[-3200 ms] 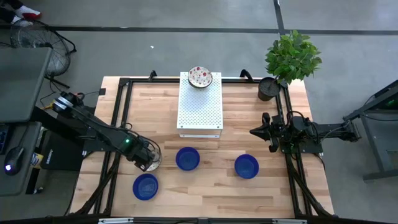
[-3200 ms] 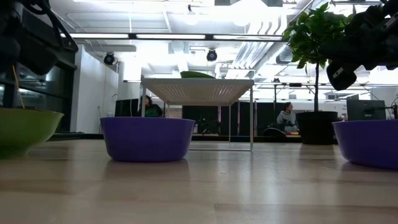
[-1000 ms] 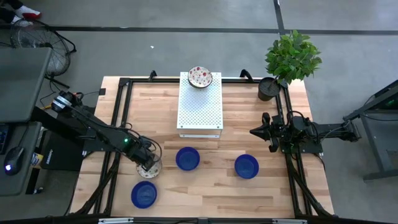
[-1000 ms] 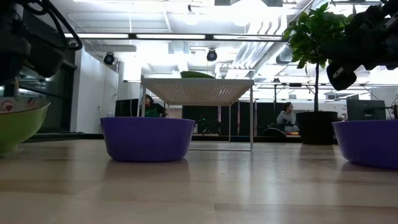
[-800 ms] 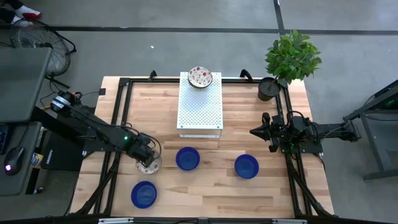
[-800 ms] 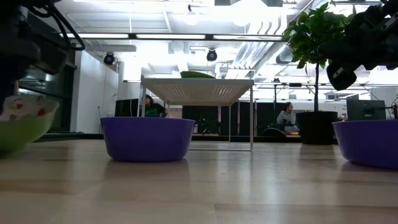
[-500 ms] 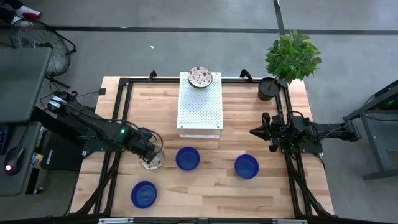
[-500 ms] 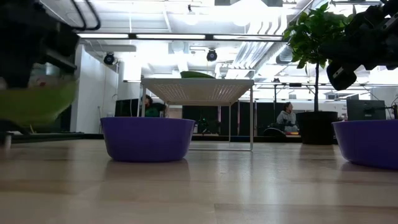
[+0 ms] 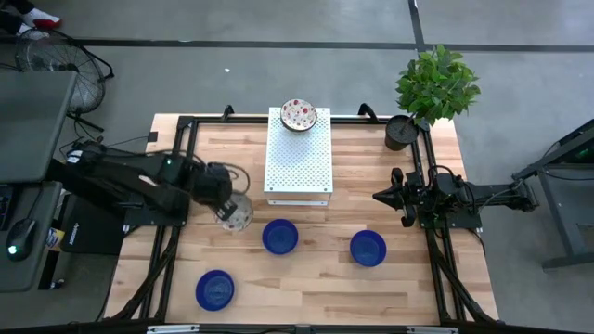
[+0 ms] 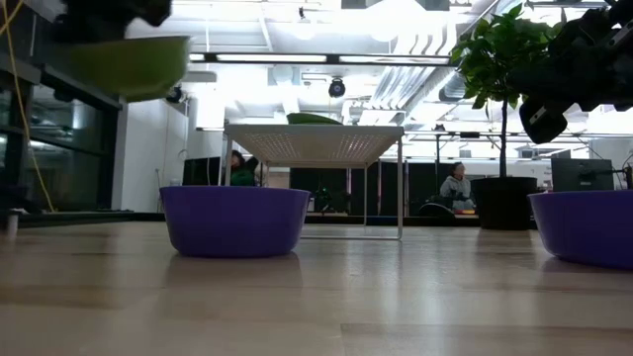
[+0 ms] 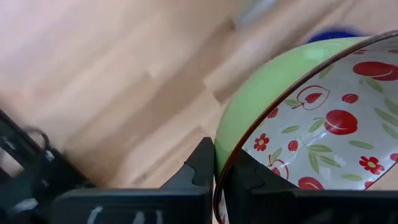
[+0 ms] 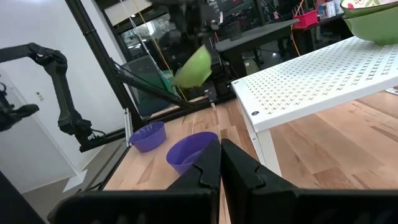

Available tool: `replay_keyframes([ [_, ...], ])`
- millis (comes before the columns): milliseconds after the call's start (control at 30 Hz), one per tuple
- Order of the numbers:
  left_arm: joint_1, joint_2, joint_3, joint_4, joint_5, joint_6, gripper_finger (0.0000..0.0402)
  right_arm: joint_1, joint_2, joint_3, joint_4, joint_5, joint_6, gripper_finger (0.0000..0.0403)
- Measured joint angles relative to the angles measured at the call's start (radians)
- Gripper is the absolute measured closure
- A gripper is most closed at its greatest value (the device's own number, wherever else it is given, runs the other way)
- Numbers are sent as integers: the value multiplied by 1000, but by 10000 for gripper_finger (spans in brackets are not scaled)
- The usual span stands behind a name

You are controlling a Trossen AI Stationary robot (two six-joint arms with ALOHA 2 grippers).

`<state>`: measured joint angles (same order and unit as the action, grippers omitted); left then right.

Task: Pick & Place Mini bowls
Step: Stack the green bowl on top of the green bowls on the shelf

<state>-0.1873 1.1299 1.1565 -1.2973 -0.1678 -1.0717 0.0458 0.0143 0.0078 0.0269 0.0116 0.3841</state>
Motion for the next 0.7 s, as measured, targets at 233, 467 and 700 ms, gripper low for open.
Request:
replay_keyframes([
  [233, 188, 24, 95, 72, -36, 199, 398, 0, 0, 0, 0, 0, 0, 402],
  [467, 360, 96, 201, 157, 38, 403, 398, 0, 0, 0, 0, 0, 0, 402],
  [700, 527, 223, 402, 239, 142, 598, 398, 0, 0, 0, 0, 0, 0, 402],
])
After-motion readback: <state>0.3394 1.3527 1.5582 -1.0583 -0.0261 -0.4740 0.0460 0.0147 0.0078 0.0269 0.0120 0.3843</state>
